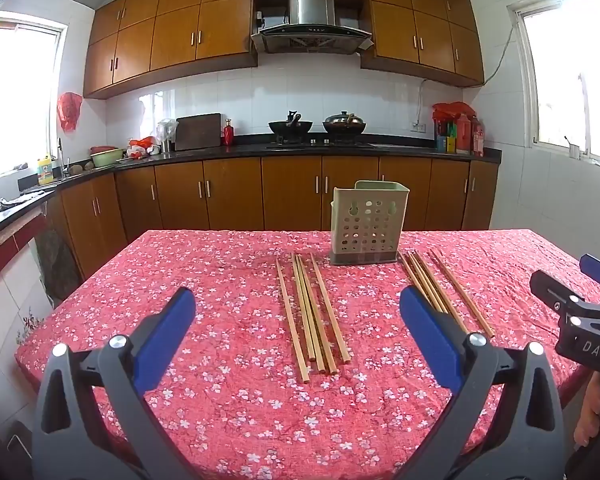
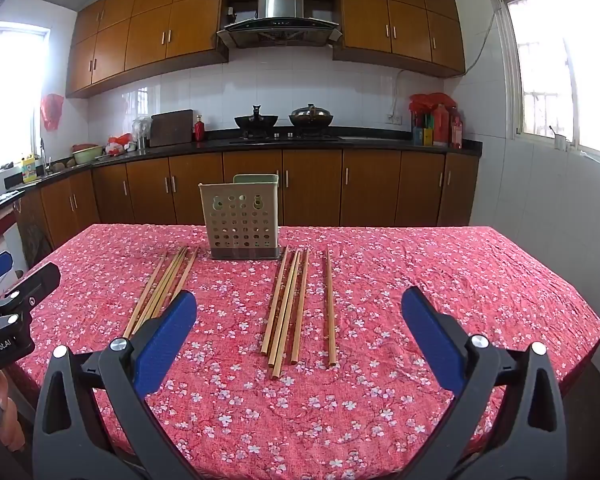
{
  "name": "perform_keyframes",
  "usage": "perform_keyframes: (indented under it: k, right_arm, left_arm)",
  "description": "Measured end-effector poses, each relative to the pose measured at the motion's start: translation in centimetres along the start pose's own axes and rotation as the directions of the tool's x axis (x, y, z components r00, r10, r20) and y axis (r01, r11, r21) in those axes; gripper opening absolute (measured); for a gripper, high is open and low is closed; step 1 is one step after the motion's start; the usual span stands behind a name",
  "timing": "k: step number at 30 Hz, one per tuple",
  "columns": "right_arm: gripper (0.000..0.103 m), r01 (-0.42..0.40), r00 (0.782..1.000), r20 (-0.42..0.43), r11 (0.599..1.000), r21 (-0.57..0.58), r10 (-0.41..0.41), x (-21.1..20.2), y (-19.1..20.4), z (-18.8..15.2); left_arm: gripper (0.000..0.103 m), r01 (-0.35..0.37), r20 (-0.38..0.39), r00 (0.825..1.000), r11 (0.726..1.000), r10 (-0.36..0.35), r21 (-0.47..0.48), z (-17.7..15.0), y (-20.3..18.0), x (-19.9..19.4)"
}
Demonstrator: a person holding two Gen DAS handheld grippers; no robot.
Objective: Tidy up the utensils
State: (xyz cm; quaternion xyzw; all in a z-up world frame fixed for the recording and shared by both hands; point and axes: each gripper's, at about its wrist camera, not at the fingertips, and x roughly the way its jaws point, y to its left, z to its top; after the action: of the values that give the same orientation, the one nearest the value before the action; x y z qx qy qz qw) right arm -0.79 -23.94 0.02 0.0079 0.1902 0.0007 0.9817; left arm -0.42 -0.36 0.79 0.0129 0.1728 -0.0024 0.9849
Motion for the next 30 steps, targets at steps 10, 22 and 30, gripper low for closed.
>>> perform_keyframes:
  k: [10, 22, 30]
  right_arm:
    - [0.101, -0.001, 1.0, 0.001, 1.0, 0.002, 0.001, 0.03, -0.02, -0.04]
    - [0.101, -0.001, 1.0, 0.0, 1.0, 0.003, 0.001, 0.08, -0.08, -0.08]
    - [0.101, -0.001, 1.0, -0.001, 1.0, 0.004, 0.001, 0.09, -0.09, -0.09]
  left_arm:
    - [0.099, 0.0, -0.003, 1.0, 1.0, 0.0, -0.004, 0.04, 0.21, 0.09]
    - [0.099, 0.001, -0.002, 1.0, 1.0, -0.001, 0.0, -0.01, -0.23, 0.42]
    - [0.099, 0.001, -0.002, 1.0, 1.0, -0.001, -0.002, -0.1, 0.1, 0.53]
